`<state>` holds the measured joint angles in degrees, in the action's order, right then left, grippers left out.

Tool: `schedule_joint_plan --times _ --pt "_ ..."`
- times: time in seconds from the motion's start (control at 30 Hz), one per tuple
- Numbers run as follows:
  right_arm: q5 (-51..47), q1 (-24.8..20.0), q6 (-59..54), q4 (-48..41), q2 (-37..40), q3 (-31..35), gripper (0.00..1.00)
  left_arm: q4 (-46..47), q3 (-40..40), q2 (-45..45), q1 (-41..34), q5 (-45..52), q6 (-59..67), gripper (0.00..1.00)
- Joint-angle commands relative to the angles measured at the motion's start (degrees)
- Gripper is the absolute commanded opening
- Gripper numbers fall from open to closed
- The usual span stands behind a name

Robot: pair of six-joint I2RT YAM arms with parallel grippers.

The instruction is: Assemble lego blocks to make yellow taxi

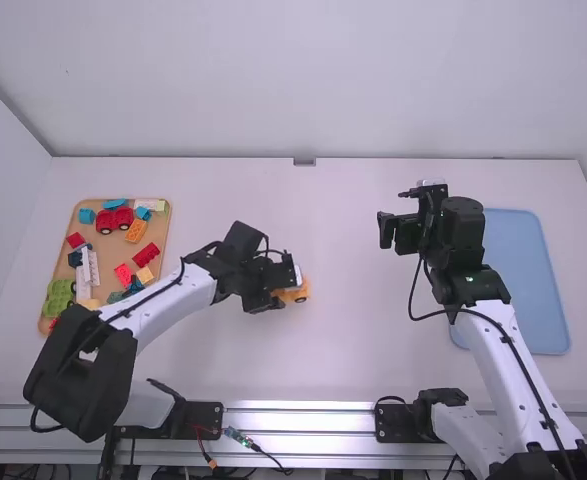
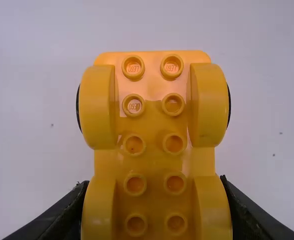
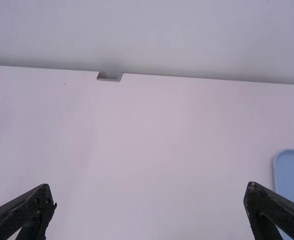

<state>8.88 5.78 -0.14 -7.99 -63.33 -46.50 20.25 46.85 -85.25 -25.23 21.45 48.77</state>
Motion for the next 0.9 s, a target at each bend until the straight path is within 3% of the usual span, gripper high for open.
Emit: schedule_joint_plan --times 0.0,0.2,0.73,0.77,0.8,0.83,0.87 --pt "0.52 0.26 0.35 -0.15 -0.33 -2.29 1.00 -0.70 -0.44 -2.27 -1.81 1.40 2.27 0.01" --pt "0.50 0.26 0.33 -0.22 -0.33 -2.29 1.00 -2.43 -0.42 -8.50 -5.64 -3.15 3.32 0.02" --pt "0.48 0.28 0.13 -0.46 -0.33 -2.29 0.99 -11.89 -0.44 -17.31 -5.49 -6.43 3.37 0.05" --pt "0.46 0.28 0.11 -0.46 -0.33 -2.29 1.00 -12.00 -0.44 -17.31 -5.46 -6.56 3.30 0.10" --pt "0.44 0.26 0.13 -0.48 -0.33 -2.29 1.00 -11.96 -0.44 -17.31 -5.46 -6.56 3.30 0.33" --pt "0.46 0.28 0.13 -0.52 -0.33 -2.29 1.00 -12.09 -0.44 -17.31 -5.49 -6.54 3.17 0.84" --pt "0.48 0.28 0.11 -0.55 -0.33 -2.29 1.00 -12.28 -0.42 -17.29 -5.49 -6.56 2.91 0.99"
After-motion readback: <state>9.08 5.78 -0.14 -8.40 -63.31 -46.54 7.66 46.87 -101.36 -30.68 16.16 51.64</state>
